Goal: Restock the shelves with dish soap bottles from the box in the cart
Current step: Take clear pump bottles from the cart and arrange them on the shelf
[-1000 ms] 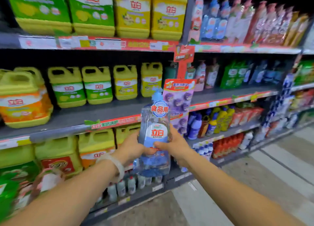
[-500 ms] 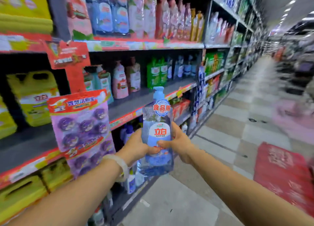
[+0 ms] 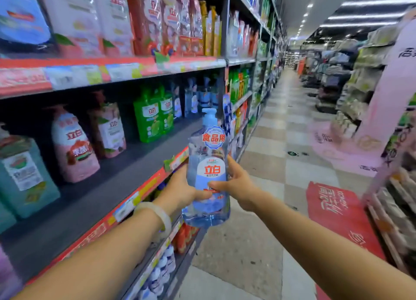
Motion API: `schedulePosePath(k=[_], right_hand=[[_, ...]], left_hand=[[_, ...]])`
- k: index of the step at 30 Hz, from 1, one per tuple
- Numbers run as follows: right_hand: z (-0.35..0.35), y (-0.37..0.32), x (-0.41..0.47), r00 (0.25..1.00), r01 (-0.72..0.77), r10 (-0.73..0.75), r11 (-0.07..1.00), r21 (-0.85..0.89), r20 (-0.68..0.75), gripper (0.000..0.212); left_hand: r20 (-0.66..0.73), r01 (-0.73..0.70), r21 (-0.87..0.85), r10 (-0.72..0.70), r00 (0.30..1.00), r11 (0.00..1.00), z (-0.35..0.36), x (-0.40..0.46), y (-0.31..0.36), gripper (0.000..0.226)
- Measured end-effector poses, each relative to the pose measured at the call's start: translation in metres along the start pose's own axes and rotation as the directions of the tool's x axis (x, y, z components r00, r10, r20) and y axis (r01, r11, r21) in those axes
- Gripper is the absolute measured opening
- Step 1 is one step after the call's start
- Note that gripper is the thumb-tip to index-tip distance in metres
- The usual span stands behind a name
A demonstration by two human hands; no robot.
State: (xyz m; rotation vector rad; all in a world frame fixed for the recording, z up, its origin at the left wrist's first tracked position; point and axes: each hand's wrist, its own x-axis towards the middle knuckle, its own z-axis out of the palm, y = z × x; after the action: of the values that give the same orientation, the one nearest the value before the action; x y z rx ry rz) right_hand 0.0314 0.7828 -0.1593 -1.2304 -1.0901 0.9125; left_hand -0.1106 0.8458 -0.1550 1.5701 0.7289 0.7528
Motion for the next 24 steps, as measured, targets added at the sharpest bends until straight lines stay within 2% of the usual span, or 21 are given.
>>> schedulePosePath(k=[4, 7, 13, 19, 24], right_hand=[[-0.036, 0.018, 0.066, 1.000, -0.020, 0.020, 1.000, 0.001, 0.008, 0.066], [-0.068, 0.029, 0.133, 0.999, -0.021, 0.022, 1.000, -0.022, 0.040, 0.060], [-0.123, 0.036, 0.280, 0.994, -0.016, 0.023, 0.998, -0.059, 0.109, 0.066], [-0.148, 0.040, 0.405, 0.981, 0.035, -0.025, 0.998, -0.048, 0.194, 0.065], [-0.161, 0.058, 0.502, 0.969, 0.065, -0.052, 0.997, -0.047, 0.242, 0.075]], left_hand=[[0.004, 0.009, -0.015, -0.009, 1.000, 1.000, 0.009, 0.076, -0.015, 0.062], [-0.051, -0.005, 0.000, 0.005, 0.999, 1.000, 0.013, 0.144, -0.026, 0.070], [-0.130, -0.010, 0.092, 0.022, 0.991, 0.996, 0.012, 0.286, -0.015, 0.056], [-0.259, -0.016, 0.116, 0.046, 0.965, 0.993, -0.006, 0.404, -0.015, 0.063], [-0.356, -0.035, 0.122, 0.077, 0.931, 0.992, -0.022, 0.496, -0.036, 0.065]])
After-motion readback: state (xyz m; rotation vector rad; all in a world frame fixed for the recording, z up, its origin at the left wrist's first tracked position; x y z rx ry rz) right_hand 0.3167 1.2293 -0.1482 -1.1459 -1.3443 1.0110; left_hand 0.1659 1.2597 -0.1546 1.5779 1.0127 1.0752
